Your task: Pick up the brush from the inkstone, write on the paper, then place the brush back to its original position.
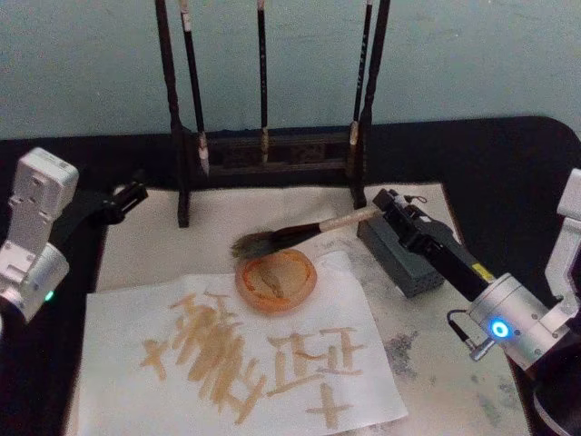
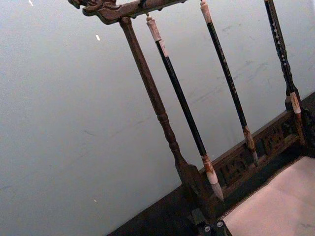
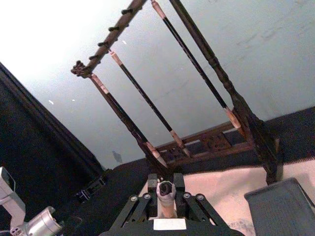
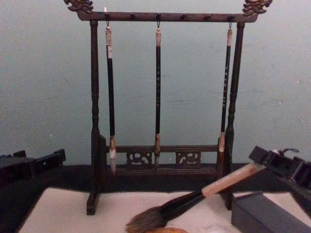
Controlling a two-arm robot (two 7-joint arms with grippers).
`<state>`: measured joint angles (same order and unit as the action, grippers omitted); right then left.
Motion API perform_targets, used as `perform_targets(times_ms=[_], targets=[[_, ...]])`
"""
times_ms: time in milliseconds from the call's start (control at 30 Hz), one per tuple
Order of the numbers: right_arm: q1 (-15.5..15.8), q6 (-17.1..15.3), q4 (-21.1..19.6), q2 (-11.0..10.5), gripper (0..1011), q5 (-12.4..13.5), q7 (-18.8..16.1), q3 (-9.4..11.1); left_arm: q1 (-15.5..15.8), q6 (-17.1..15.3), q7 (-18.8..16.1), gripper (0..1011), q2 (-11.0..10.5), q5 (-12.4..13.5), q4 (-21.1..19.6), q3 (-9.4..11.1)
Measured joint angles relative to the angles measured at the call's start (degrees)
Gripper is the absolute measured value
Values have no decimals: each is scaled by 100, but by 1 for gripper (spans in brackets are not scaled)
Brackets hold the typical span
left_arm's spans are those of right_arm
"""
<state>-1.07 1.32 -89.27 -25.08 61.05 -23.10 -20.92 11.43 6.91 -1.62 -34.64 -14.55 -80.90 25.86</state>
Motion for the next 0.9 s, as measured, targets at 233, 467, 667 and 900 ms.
perform_targets(times_ms=[233, 467, 667, 900], targets=[[18, 9, -98, -26, 203, -11, -14, 8, 0, 0, 0, 1002, 0, 0, 0, 0], [-50, -29, -155, -31, 203, -36, 13, -19, 0, 0, 0, 1000, 0, 0, 0, 0], [-153, -133, -212, -25, 203, -101, 95, -108, 0, 0, 0, 1000, 0, 0, 0, 0], [-289, -306, -309, -25, 203, -187, 215, -253, 0, 0, 0, 1002, 0, 0, 0, 0]])
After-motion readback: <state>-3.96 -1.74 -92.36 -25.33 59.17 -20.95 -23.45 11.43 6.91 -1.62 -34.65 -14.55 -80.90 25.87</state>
